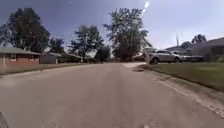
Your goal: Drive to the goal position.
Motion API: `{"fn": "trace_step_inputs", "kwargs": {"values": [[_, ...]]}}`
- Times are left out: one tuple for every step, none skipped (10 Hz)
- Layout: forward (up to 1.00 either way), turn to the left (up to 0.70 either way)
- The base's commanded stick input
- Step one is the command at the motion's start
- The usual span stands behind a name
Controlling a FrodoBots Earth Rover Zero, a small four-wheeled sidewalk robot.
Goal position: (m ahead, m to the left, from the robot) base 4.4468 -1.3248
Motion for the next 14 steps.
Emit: {"fn": "trace_step_inputs", "kwargs": {"values": [[0.7,0.0],[0.7,0.0],[0.7,0.0],[0.7,0.0],[0.7,0.0],[0.7,0.0],[0.7,0.0],[0.7,0.0],[0.7,0.0],[0.7,0.0],[0.7,0.0],[0.7,-0.35],[0.7,-0.35],[0.7,0.0]]}}
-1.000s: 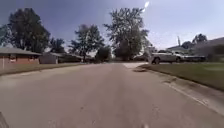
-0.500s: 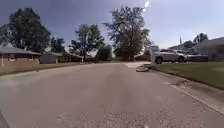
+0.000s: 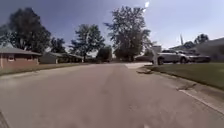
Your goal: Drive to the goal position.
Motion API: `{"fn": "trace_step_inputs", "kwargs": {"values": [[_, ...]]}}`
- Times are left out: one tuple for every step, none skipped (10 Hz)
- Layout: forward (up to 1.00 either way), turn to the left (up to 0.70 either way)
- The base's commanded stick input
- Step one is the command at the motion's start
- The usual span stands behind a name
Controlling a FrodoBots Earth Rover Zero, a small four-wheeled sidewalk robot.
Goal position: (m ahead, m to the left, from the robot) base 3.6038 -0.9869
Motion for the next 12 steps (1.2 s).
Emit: {"fn": "trace_step_inputs", "kwargs": {"values": [[0.7,0.0],[0.7,0.0],[0.7,0.0],[0.7,0.0],[0.7,0.0],[0.7,0.0],[0.7,0.0],[0.7,0.0],[0.7,0.0],[0.7,0.0],[0.7,0.0],[0.7,0.0]]}}
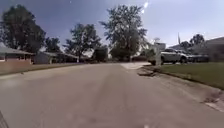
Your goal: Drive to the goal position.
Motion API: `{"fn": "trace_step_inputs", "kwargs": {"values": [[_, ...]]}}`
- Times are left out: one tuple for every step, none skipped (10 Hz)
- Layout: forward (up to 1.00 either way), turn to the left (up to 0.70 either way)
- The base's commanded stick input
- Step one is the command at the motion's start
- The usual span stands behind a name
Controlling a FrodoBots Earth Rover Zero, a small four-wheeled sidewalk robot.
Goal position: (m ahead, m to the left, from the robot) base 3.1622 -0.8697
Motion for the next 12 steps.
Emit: {"fn": "trace_step_inputs", "kwargs": {"values": [[0.7,0.0],[0.7,0.0],[0.7,0.0],[0.7,0.0],[0.7,0.0],[0.7,0.0],[0.7,0.0],[0.7,0.0],[0.7,0.0],[0.7,0.0],[0.7,-0.17],[0.7,-0.35]]}}
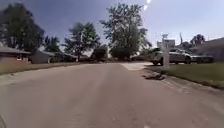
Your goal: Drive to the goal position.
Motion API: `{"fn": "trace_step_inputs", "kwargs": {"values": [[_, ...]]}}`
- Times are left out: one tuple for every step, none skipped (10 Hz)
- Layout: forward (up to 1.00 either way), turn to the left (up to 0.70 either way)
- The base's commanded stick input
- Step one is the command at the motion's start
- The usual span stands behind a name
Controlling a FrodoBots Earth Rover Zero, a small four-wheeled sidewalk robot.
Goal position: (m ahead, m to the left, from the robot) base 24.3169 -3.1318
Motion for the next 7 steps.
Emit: {"fn": "trace_step_inputs", "kwargs": {"values": [[0.7,-0.33],[0.7,-0.18],[0.7,-0.02],[0.7,0.0],[0.7,0.0],[0.7,0.0],[0.7,0.0]]}}
